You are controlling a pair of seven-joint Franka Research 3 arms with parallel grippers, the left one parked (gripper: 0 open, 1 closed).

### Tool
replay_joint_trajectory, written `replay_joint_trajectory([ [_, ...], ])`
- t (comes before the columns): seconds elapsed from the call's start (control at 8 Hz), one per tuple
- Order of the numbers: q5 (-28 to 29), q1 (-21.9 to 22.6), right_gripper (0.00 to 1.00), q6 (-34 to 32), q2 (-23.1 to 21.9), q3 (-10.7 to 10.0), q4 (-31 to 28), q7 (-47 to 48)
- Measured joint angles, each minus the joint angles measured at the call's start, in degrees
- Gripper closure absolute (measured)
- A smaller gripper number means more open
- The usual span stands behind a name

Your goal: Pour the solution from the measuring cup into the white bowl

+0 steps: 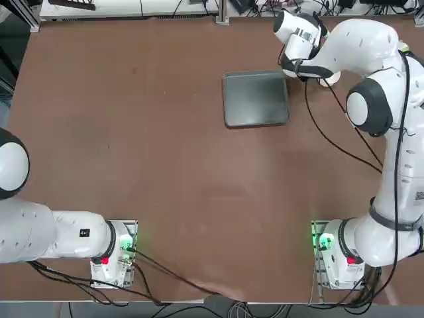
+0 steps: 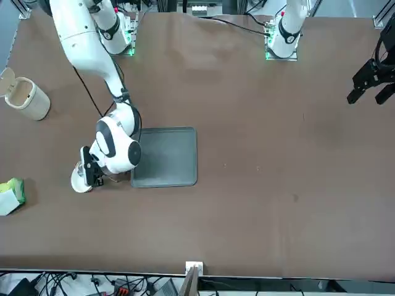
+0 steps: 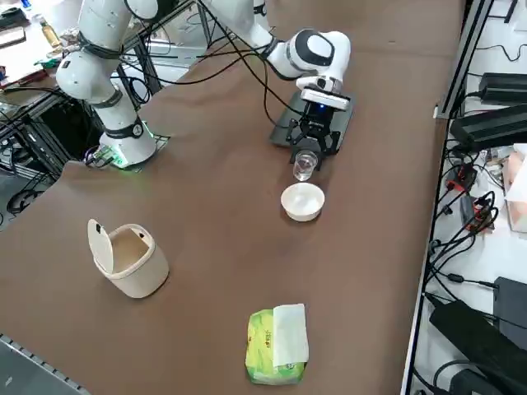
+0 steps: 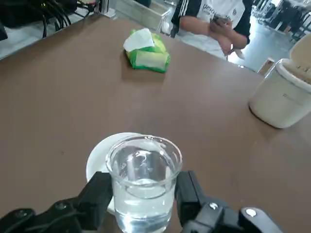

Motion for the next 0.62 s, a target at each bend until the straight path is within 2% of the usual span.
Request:
replay_joint_trajectory([
  [0.62,4.07,-3.64,0.27,2.27,-0.76,0.02,0.00,-4.43],
])
